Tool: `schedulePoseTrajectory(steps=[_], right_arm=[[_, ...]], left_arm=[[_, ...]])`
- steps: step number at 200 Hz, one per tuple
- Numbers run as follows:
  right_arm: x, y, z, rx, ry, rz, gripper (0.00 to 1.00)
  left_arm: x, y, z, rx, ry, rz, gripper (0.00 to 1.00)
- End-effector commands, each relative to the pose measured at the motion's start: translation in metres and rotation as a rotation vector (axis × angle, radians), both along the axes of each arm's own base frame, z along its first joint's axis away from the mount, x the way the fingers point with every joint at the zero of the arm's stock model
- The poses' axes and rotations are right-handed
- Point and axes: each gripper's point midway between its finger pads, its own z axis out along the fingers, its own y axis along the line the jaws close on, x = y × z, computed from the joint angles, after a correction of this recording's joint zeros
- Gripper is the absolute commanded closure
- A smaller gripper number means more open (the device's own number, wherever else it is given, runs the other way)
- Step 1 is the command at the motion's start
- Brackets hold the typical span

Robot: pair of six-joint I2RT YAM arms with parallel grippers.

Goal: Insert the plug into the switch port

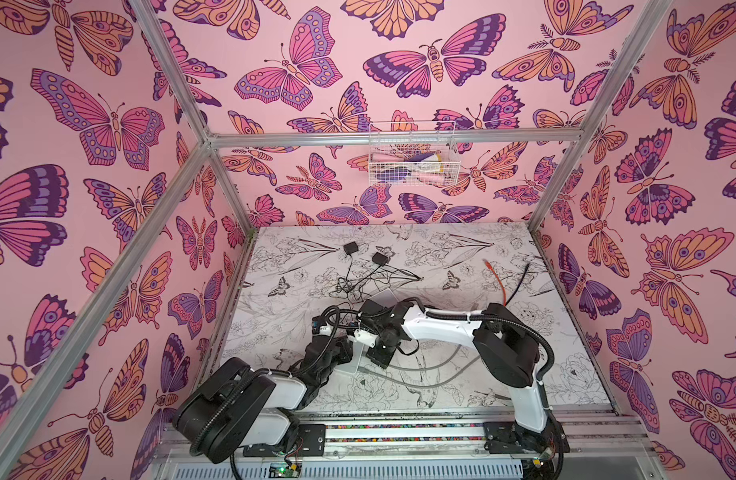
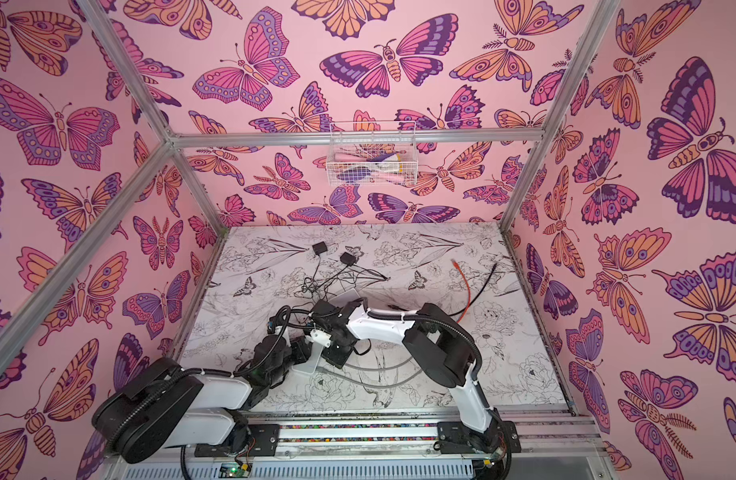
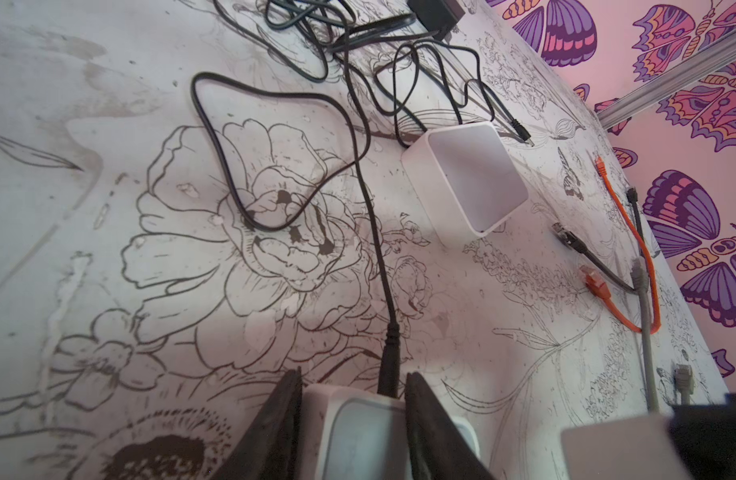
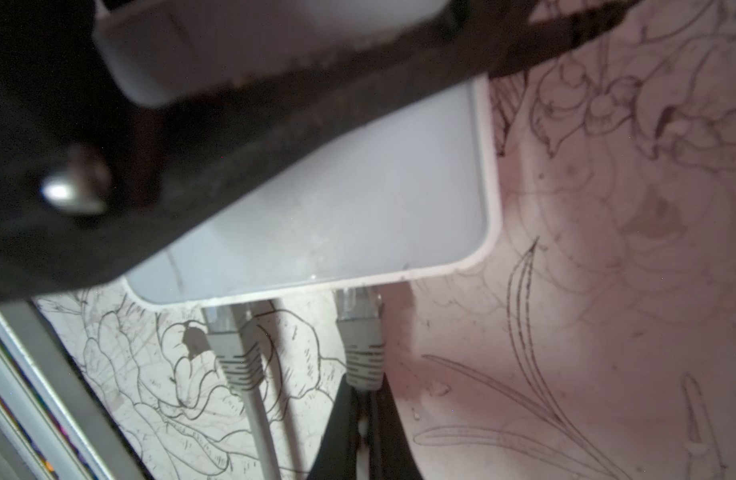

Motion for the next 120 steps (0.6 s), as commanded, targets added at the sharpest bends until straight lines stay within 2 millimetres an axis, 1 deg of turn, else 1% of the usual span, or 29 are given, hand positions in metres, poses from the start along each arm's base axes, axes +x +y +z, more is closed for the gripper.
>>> schedulePoseTrajectory(steps=[1,9,43,59,74,89,120], right_arm=[[0.017,0.109,0.054,0.451,-0.122,0.105,1.0],[0.018,0.108,0.055,0.454,-0.134,0.106,1.0],[0.018,0.117,0.061,0.475,-0.121,0.111,1.0],[0.017,0.113,0.061,0.458,-0.127,0.115,1.0],[0.016,0.105,0.062,0.451,-0.146,0.121,1.0],[0.016,0.102,0.062,0.454,-0.151,0.124,1.0],[0.018,0.112,0.063,0.478,-0.141,0.124,1.0]], left_arm=[[-0.069,-0.043,-0.038,-0.101,0.282,-0.281,0.58],[-0.065,-0.045,-0.033,-0.112,0.256,-0.281,0.58],[-0.065,-0.054,-0.03,-0.113,0.255,-0.312,0.58],[-0.065,-0.053,-0.032,-0.11,0.258,-0.309,0.59],[-0.068,-0.049,-0.034,-0.1,0.256,-0.303,0.59],[-0.069,-0.051,-0.033,-0.097,0.249,-0.316,0.59],[-0.068,-0.06,-0.03,-0.098,0.245,-0.348,0.59]])
